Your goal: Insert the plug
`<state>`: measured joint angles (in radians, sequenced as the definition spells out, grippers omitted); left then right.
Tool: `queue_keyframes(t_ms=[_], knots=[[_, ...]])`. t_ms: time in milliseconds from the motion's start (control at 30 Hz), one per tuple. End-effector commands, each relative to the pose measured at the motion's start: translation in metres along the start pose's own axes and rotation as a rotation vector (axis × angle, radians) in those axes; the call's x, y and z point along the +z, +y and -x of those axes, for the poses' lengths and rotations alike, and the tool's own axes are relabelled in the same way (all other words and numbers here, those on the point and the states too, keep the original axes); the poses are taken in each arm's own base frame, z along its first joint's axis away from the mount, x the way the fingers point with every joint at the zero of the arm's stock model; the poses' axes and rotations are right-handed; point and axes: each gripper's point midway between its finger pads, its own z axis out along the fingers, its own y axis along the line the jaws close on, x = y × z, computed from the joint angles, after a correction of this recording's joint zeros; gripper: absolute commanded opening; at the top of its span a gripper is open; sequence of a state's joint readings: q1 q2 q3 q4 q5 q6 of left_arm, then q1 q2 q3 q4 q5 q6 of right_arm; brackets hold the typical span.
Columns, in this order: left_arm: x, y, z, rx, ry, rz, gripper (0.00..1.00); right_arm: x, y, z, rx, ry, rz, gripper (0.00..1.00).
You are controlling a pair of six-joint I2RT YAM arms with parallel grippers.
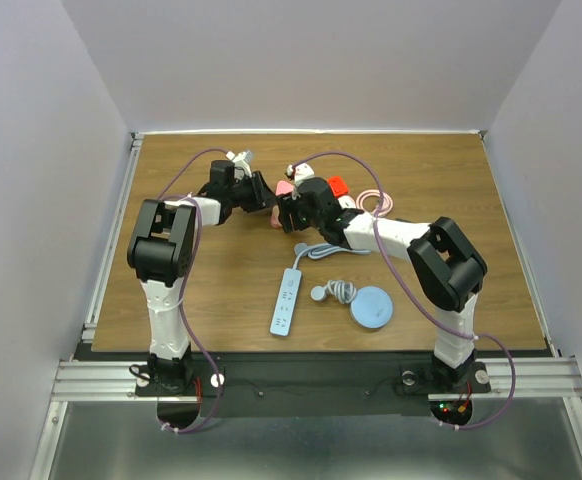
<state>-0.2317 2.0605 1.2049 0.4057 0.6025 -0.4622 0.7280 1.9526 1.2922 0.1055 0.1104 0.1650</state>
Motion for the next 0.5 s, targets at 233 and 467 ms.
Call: queue_keyframes(t_ms=[233, 467], knots=[[0.013, -0.014, -0.001, -0.019, 0.032, -0.043, 0.61, -0.027, -0.026, -0.104, -0.095, 0.394, -0.081, 0.00], [0.025, -0.017, 0.003, -0.025, 0.043, -0.077, 0.62, -0.030, -0.023, -0.094, -0.083, 0.381, -0.063, 0.00]])
